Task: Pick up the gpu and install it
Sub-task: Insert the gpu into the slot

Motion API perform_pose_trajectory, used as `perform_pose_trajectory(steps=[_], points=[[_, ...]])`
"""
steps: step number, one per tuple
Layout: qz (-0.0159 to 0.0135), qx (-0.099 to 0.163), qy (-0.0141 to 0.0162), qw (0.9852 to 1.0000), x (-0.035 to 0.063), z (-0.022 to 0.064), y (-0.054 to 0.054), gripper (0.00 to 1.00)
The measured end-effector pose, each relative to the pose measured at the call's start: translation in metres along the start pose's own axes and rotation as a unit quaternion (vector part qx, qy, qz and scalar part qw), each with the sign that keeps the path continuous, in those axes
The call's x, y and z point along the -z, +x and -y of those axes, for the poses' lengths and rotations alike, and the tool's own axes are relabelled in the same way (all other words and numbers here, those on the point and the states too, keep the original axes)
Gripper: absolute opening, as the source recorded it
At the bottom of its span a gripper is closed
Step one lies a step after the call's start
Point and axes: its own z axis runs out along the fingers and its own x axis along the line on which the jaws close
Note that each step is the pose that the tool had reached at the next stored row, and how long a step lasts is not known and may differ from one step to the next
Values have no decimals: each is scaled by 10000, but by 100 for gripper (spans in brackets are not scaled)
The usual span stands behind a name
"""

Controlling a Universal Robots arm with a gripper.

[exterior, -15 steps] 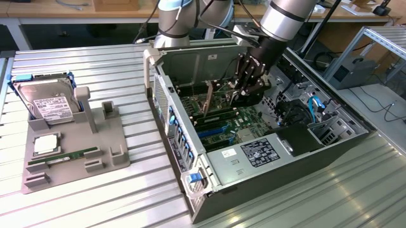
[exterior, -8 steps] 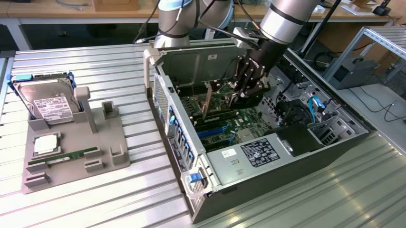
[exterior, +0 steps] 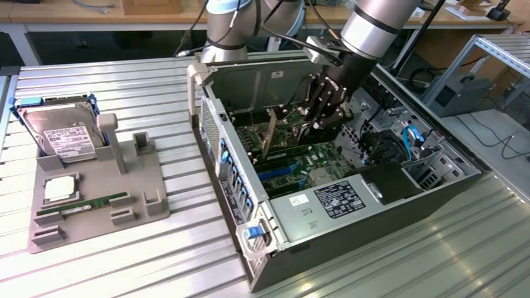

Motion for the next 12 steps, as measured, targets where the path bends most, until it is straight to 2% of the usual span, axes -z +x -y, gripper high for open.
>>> perform_pose_trajectory(steps=[3,6,10,12], points=[[-5,8,0,10000,-3,2,40,28],[-47,139,6,9999,-6,3,42,28],[-49,148,6,9999,-15,-21,55,28],[-48,148,6,9999,-24,-44,97,28]])
